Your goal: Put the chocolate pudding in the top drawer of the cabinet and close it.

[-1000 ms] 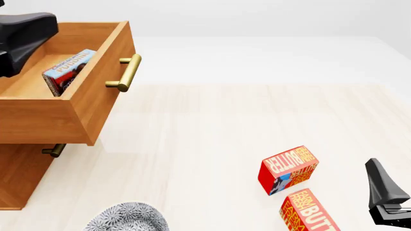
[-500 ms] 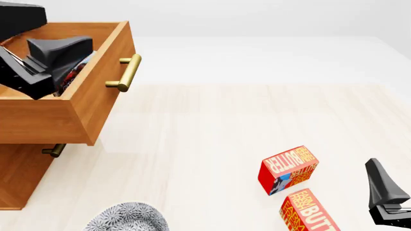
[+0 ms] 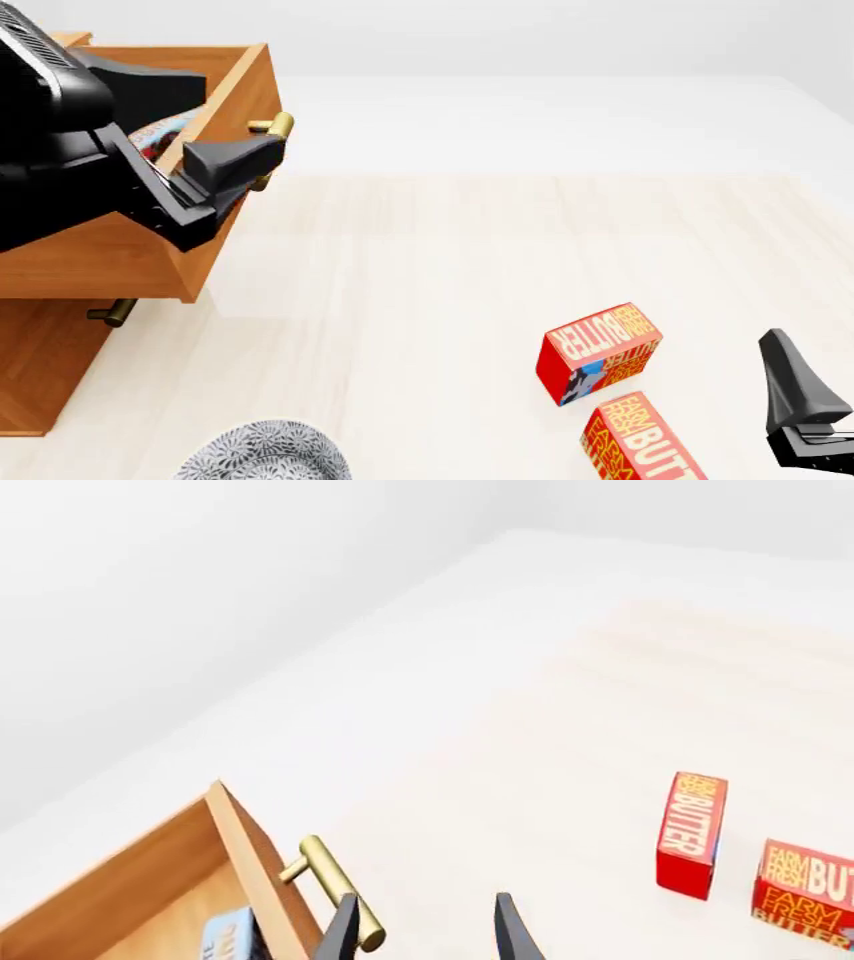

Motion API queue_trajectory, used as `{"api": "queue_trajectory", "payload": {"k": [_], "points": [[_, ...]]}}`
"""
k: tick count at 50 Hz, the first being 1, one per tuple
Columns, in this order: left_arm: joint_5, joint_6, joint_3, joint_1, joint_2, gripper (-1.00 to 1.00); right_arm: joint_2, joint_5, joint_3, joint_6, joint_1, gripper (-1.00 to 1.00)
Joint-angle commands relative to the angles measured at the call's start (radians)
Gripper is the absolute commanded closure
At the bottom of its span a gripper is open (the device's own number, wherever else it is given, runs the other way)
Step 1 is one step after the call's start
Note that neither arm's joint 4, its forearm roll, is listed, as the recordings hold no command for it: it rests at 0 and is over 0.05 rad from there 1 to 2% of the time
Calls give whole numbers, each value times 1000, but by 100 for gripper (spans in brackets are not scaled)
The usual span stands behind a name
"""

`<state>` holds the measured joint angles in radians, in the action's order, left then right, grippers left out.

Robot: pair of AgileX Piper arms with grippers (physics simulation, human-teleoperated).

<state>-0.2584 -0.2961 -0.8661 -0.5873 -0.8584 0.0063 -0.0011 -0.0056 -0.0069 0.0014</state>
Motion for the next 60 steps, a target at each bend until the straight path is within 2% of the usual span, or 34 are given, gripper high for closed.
{"api": "queue_trajectory", "payload": {"k": [1,31,50,60], "points": [[36,1,19,-47,-42,-100,0,0,0,0,0,-100],[114,-5,77,-114,-103,-100,0,0,0,0,0,-100],[165,14,105,-160,-168,-100,0,0,0,0,0,-100],[206,47,116,-183,-220,-100,0,0,0,0,0,-100]]}}
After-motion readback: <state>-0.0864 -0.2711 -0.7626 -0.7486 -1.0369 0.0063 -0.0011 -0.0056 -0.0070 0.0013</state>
